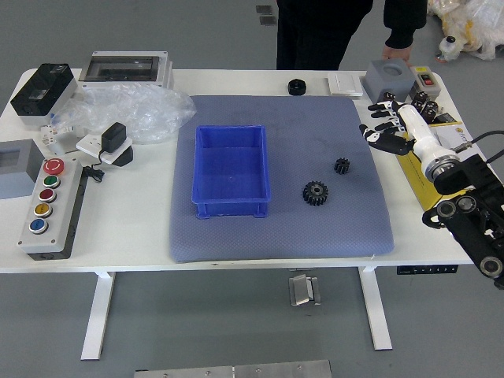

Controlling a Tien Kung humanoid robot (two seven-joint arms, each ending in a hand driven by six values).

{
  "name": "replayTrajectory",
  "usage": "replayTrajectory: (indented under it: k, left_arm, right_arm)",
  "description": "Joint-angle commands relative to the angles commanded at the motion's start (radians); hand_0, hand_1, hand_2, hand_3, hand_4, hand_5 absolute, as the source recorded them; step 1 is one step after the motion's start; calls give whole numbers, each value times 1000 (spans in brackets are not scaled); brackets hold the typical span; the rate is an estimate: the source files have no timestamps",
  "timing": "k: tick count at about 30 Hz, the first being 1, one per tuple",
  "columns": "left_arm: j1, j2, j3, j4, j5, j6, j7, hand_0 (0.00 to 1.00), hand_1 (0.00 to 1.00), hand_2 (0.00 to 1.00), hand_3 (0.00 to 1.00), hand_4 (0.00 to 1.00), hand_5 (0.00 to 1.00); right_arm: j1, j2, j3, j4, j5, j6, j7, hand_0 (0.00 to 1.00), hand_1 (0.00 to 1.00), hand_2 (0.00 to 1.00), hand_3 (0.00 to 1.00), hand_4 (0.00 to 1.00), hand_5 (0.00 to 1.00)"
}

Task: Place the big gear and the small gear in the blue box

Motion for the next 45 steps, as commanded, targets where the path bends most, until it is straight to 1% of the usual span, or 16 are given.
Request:
replayTrajectory:
  k: [3, 5, 6, 7, 10, 12, 19, 22, 23, 29, 30, 34, 35, 40, 41, 45]
  left_arm:
    - [1, -1, -1, 0, 1, 0, 0, 851, 818, 799, 821, 674, 303]
    - [1, -1, -2, 0, 2, -1, 1, 851, 818, 799, 821, 674, 303]
    - [2, -2, -3, 0, 2, -1, 1, 851, 818, 799, 821, 674, 304]
    - [2, -2, -4, 0, 3, -1, 1, 851, 818, 799, 821, 674, 304]
    - [2, -3, -6, 0, 4, -2, 1, 851, 818, 799, 821, 674, 304]
    - [2, -4, -7, 0, 5, -2, 1, 851, 818, 799, 821, 674, 303]
    - [3, -5, -7, 0, 4, -1, 2, 851, 818, 799, 822, 675, 305]
    - [2, -6, -9, 0, 6, -2, 2, 851, 818, 799, 822, 675, 305]
    - [1, -6, -10, 0, 6, -2, 2, 851, 818, 799, 822, 673, 303]
    - [0, -7, -12, 0, 10, -2, 2, 851, 818, 799, 822, 673, 303]
    - [0, -8, -13, 0, 10, -3, 2, 851, 817, 799, 822, 674, 304]
    - [-1, -9, -13, 0, 11, -3, 3, 851, 817, 799, 822, 674, 304]
    - [-2, -10, -13, 0, 12, -3, 3, 851, 819, 799, 822, 675, 305]
    - [-3, -11, -14, 0, 14, -4, 4, 851, 819, 799, 822, 675, 305]
    - [-3, -11, -14, 0, 14, -4, 4, 851, 818, 799, 822, 675, 305]
    - [-3, -11, -14, 0, 16, -4, 4, 851, 818, 799, 822, 675, 305]
  right_arm:
    - [14, 4, -16, -13, -63, 11, -8, 642, 598, 741, 725, 598, 82]
    - [34, 9, -40, -29, -138, 24, -15, 642, 598, 741, 725, 598, 82]
    - [43, 13, -52, -36, -180, 30, -17, 634, 584, 743, 738, 604, 55]
    - [50, 17, -64, -43, -220, 34, -18, 634, 584, 743, 738, 604, 55]
    - [66, 26, -93, -59, -319, 42, -18, 634, 584, 743, 738, 604, 55]
    - [74, 31, -111, -67, -381, 45, -18, 631, 576, 739, 743, 611, 34]
    - [98, 35, -158, -85, -543, 63, -19, 633, 580, 738, 751, 620, 26]
    - [107, 35, -184, -92, -543, 75, -20, 633, 580, 738, 751, 620, 26]
    - [110, 35, -193, -95, -543, 79, -20, 642, 599, 770, 796, 629, 13]
    - [129, 38, -260, -114, -543, 99, -17, 642, 599, 770, 796, 629, 13]
    - [132, 39, -269, -118, -543, 103, -16, 652, 627, 806, 849, 638, 9]
    - [146, 46, -300, -138, -543, 117, -13, 652, 627, 806, 849, 638, 9]
    - [150, 48, -305, -145, -543, 121, -11, 661, 644, 848, 912, 657, 16]
    - [167, 61, -317, -175, -543, 136, -5, 661, 644, 848, 912, 657, 16]
    - [169, 63, -319, -181, -543, 138, -4, 665, 653, 855, 914, 679, 31]
    - [177, 69, -322, -202, -543, 142, -3, 665, 653, 855, 914, 679, 31]
